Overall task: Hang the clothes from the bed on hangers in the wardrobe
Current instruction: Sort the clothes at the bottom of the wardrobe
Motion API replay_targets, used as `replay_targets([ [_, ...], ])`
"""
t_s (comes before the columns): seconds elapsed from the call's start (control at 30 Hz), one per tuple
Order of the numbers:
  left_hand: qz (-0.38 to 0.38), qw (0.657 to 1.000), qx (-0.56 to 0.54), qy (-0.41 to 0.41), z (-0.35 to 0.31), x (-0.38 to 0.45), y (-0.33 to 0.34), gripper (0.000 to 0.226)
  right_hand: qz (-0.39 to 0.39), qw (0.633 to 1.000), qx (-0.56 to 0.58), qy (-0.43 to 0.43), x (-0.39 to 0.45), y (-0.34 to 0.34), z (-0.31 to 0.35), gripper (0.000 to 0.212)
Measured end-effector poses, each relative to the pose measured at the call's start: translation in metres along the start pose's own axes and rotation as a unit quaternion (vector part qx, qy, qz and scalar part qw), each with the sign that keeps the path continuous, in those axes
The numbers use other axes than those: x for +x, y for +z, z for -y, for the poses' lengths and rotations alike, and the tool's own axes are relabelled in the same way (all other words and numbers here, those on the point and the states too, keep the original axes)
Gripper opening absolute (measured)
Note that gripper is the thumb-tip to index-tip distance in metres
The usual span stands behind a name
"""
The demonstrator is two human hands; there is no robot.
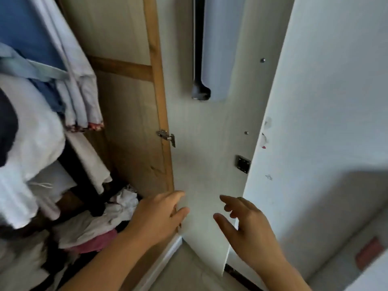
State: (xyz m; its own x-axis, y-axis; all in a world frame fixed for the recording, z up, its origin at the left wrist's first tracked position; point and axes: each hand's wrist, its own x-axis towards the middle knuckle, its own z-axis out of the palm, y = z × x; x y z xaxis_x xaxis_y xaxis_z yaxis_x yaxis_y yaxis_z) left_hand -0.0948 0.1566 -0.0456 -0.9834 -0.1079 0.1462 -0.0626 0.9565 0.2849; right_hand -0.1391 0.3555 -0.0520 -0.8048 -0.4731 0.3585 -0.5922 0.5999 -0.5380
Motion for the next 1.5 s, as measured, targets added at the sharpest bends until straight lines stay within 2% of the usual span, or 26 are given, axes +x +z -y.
replay_targets([
  [0.2, -0.108, 0.986, 0.041, -0.118, 0.039, -0.004, -0.061, 0.047, 0.033, 0.986, 0.055, -0.153, 0.086, 0.015, 0.032, 0.046],
  [0.43, -0.24, 0.944, 0.15, -0.17, 0.066, -0.004, -0.148, 0.048, 0.01, 0.953, 0.117, -0.28, 0.176, 0.012, 0.115, 0.044],
  [0.53, -0.292, 0.924, 0.164, -0.184, 0.078, 0.002, -0.188, 0.049, -0.018, 0.942, 0.145, -0.301, 0.208, 0.01, 0.151, 0.042],
  [0.73, -0.375, 0.897, 0.188, -0.138, 0.112, 0.032, -0.269, 0.053, -0.063, 0.925, 0.177, -0.332, 0.28, 0.003, 0.222, 0.042],
  [0.83, -0.386, 0.889, 0.214, -0.12, 0.136, 0.057, -0.31, 0.052, -0.073, 0.92, 0.206, -0.327, 0.317, -0.001, 0.259, 0.042],
  [0.93, -0.396, 0.88, 0.243, -0.098, 0.167, 0.086, -0.354, 0.051, -0.129, 0.91, 0.213, -0.332, 0.357, -0.005, 0.297, 0.036],
  [1.17, -0.491, 0.815, 0.308, 0.021, 0.224, 0.143, -0.448, 0.053, -0.21, 0.891, 0.203, -0.347, 0.447, -0.008, 0.379, 0.037],
  [1.2, -0.496, 0.808, 0.318, 0.03, 0.231, 0.149, -0.459, 0.056, -0.219, 0.889, 0.206, -0.346, 0.459, -0.008, 0.388, 0.036],
  [1.3, -0.452, 0.82, 0.351, -0.004, 0.246, 0.161, -0.485, 0.065, -0.227, 0.887, 0.202, -0.348, 0.49, -0.004, 0.413, 0.035],
  [1.5, -0.468, 0.779, 0.417, 0.02, 0.26, 0.178, -0.489, 0.056, -0.191, 0.906, 0.167, -0.339, 0.539, 0.007, 0.443, 0.036],
])
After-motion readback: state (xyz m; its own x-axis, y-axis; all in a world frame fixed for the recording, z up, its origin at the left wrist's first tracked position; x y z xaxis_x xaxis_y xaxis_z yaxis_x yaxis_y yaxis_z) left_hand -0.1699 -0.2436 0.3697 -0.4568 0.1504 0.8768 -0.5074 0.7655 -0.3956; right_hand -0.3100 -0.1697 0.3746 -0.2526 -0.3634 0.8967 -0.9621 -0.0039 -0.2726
